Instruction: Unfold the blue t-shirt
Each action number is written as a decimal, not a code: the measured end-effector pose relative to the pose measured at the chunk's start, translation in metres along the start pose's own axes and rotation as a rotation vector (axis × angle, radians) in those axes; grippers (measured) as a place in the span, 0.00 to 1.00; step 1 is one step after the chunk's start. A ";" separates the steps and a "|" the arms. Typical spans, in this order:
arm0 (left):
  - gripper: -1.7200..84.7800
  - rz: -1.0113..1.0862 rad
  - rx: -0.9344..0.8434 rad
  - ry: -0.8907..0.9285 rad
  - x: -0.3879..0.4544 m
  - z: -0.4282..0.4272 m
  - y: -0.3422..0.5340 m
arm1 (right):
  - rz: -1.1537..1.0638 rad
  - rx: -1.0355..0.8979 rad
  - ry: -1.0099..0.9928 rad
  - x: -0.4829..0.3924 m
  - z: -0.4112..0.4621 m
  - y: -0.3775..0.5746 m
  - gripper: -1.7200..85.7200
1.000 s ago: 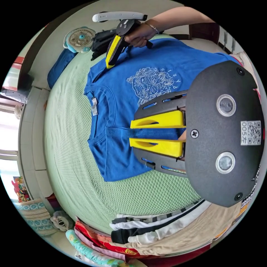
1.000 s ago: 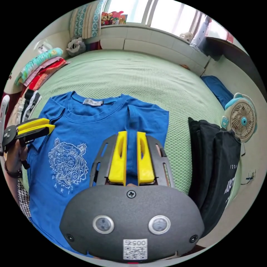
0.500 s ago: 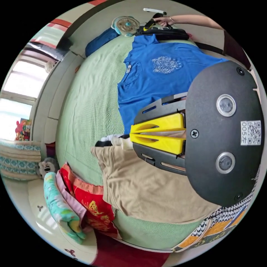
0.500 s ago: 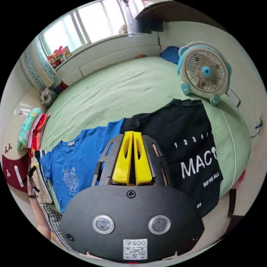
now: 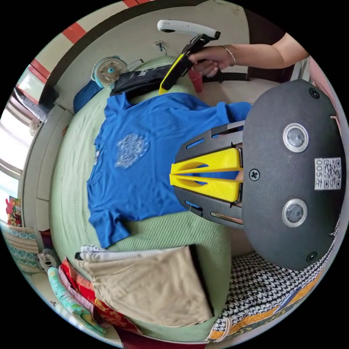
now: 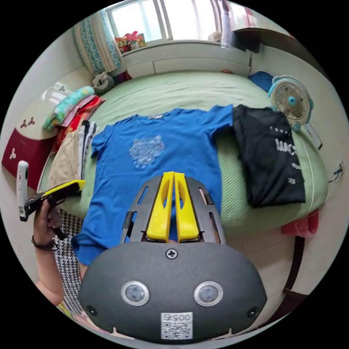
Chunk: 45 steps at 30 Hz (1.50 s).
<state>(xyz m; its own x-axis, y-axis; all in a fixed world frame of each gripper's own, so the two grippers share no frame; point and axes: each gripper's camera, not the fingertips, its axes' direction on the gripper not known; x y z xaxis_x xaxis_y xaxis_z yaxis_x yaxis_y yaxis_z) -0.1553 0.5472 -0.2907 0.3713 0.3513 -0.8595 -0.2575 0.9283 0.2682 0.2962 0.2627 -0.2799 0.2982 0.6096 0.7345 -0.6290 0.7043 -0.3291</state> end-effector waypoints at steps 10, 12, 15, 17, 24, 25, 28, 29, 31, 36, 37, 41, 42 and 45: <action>0.01 0.059 -0.220 -0.026 0.049 0.026 0.059 | -0.129 -0.279 -0.165 -0.054 0.013 0.084 0.01; 0.01 0.074 -0.225 -0.037 0.054 0.017 0.070 | -0.147 -0.300 -0.171 -0.054 0.007 0.092 0.01; 0.01 0.083 -0.204 -0.023 0.059 0.002 0.083 | -0.150 -0.331 -0.207 -0.052 0.001 0.108 0.01; 0.01 0.090 -0.200 -0.020 0.063 -0.007 0.090 | -0.154 -0.317 -0.207 -0.050 -0.006 0.118 0.01; 0.01 0.132 -0.134 -0.038 0.090 -0.049 0.126 | -0.213 -0.331 -0.181 -0.056 -0.027 0.148 0.01; 0.01 0.135 -0.108 -0.044 0.093 -0.054 0.127 | -0.213 -0.315 -0.159 -0.058 -0.030 0.148 0.01; 0.01 0.135 0.030 -0.085 0.107 -0.068 0.122 | -0.144 -0.158 -0.120 -0.063 -0.041 0.138 0.01; 0.01 0.125 0.077 -0.096 0.111 -0.067 0.115 | -0.113 -0.122 -0.107 -0.064 -0.041 0.135 0.01; 0.01 0.098 0.111 -0.110 0.116 -0.056 0.103 | 0.002 0.002 -0.065 -0.071 -0.030 0.122 0.01; 0.01 0.021 -0.007 -0.151 0.125 -0.012 0.082 | 0.099 0.040 0.088 -0.099 0.018 0.109 0.01; 0.01 0.023 -0.015 -0.147 0.125 -0.010 0.082 | 0.090 0.021 0.103 -0.106 0.028 0.110 0.01; 0.01 0.006 -0.028 -0.172 0.125 -0.005 0.084 | 0.079 -0.049 0.099 -0.112 0.052 0.115 0.01; 0.01 -0.016 -0.029 -0.180 0.122 -0.004 0.084 | 0.078 -0.078 0.077 -0.111 0.058 0.115 0.01; 0.02 -0.061 -0.054 -0.168 0.115 0.001 0.083 | 0.093 -0.082 0.066 -0.108 0.065 0.111 0.01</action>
<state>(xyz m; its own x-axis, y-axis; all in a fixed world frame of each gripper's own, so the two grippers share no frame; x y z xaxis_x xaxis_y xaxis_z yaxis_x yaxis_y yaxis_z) -0.1331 0.6648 -0.3673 0.5304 0.3144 -0.7873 -0.2760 0.9421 0.1903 0.1473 0.2519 -0.3568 0.2898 0.6940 0.6591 -0.5963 0.6695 -0.4428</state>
